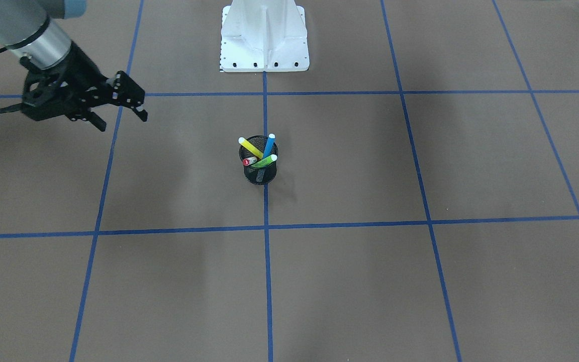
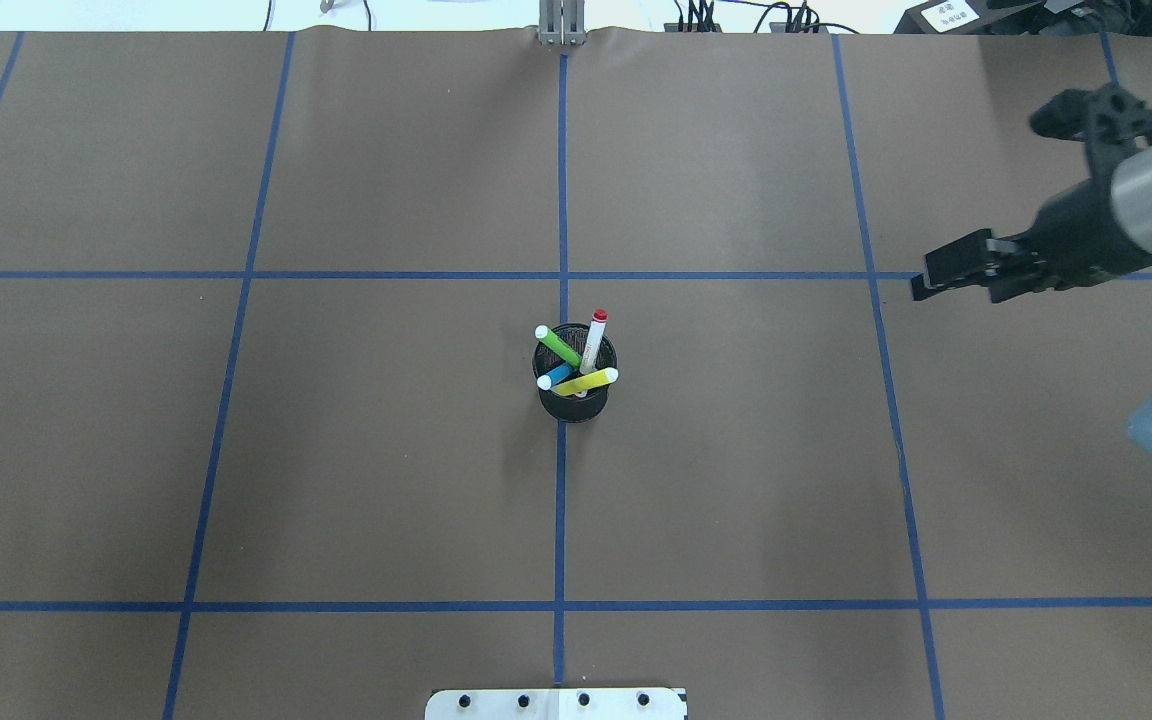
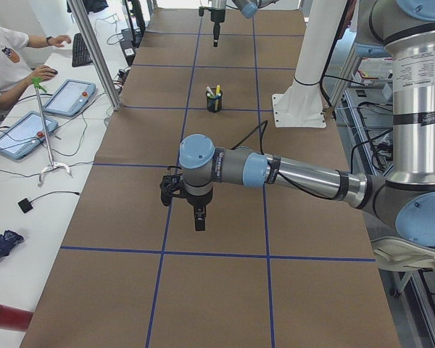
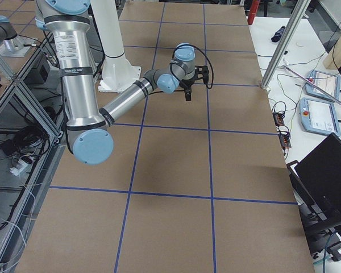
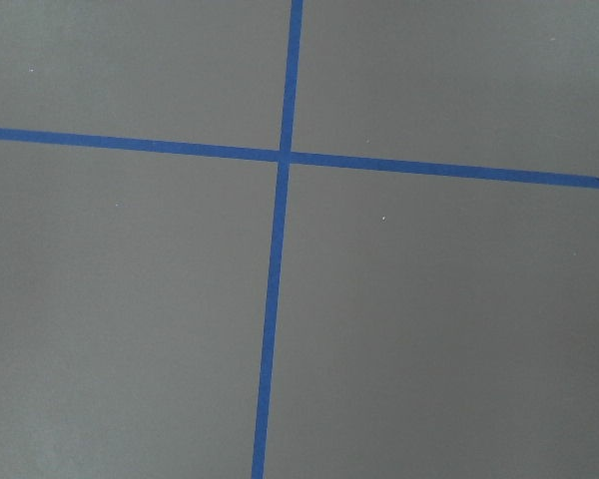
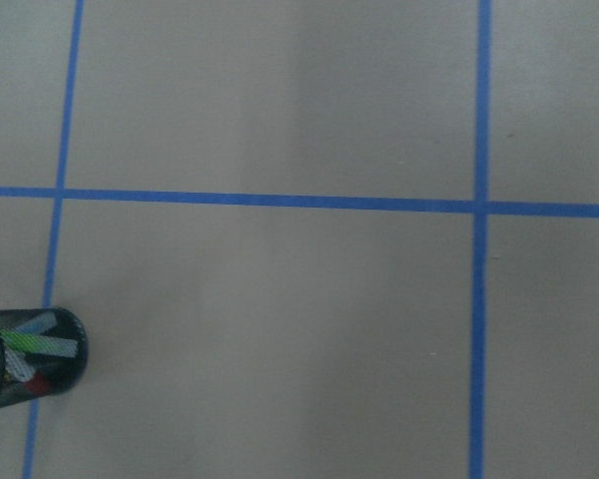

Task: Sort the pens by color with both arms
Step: 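Move the right gripper over the black mesh pen cup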

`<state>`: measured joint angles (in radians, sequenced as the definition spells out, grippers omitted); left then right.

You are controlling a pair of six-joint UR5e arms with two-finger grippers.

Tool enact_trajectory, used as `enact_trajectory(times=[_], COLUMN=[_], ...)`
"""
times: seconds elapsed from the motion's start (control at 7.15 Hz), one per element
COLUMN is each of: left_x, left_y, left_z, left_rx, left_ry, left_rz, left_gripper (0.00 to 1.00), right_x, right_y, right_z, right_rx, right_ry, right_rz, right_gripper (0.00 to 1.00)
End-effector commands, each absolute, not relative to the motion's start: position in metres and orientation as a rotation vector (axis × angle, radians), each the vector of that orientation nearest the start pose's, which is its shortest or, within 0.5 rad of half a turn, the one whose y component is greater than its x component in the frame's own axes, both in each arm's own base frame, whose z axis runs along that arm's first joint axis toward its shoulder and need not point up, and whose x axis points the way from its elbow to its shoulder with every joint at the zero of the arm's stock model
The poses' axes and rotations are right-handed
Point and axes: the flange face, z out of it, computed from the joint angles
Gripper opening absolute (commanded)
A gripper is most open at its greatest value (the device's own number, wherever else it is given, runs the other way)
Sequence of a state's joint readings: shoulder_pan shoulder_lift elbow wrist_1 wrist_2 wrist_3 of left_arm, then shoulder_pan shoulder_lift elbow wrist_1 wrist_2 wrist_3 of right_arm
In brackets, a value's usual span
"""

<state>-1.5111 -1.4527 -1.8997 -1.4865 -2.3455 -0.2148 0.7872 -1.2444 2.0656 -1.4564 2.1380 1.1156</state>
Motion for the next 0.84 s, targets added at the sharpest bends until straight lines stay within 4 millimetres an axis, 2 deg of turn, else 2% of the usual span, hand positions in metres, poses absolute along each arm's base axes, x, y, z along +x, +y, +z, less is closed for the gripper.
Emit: enact_trajectory(times=[0.0,0.14,0.28,0.42,0.56,0.7], left_x=[-0.037,-0.037,-0.037,-0.037,-0.037,-0.037], left_y=[-0.444,-0.444,-0.444,-0.444,-0.444,-0.444], left_z=[0.561,0.561,0.561,0.56,0.559,0.558], left_rx=[0.012,0.012,0.012,0.015,0.016,0.017], left_ry=[0.783,0.783,0.783,0.785,0.783,0.785], left_rz=[-0.098,-0.098,-0.098,-0.097,-0.098,-0.097], left_gripper=[1.0,1.0,1.0,1.0,1.0,1.0], right_x=[-0.423,-0.453,-0.494,-0.523,-0.541,-0.552], right_y=[-0.383,-0.384,-0.392,-0.38,-0.378,-0.375], right_z=[0.158,0.137,0.12,0.112,0.1,0.108], right_rx=[0.133,0.14,0.129,0.165,0.184,0.193], right_ry=[-0.956,-0.95,-0.914,-0.827,-0.805,-0.777], right_rz=[0.079,0.124,0.218,0.236,0.235,0.259], right_gripper=[0.99,0.99,0.99,0.98,0.98,0.98])
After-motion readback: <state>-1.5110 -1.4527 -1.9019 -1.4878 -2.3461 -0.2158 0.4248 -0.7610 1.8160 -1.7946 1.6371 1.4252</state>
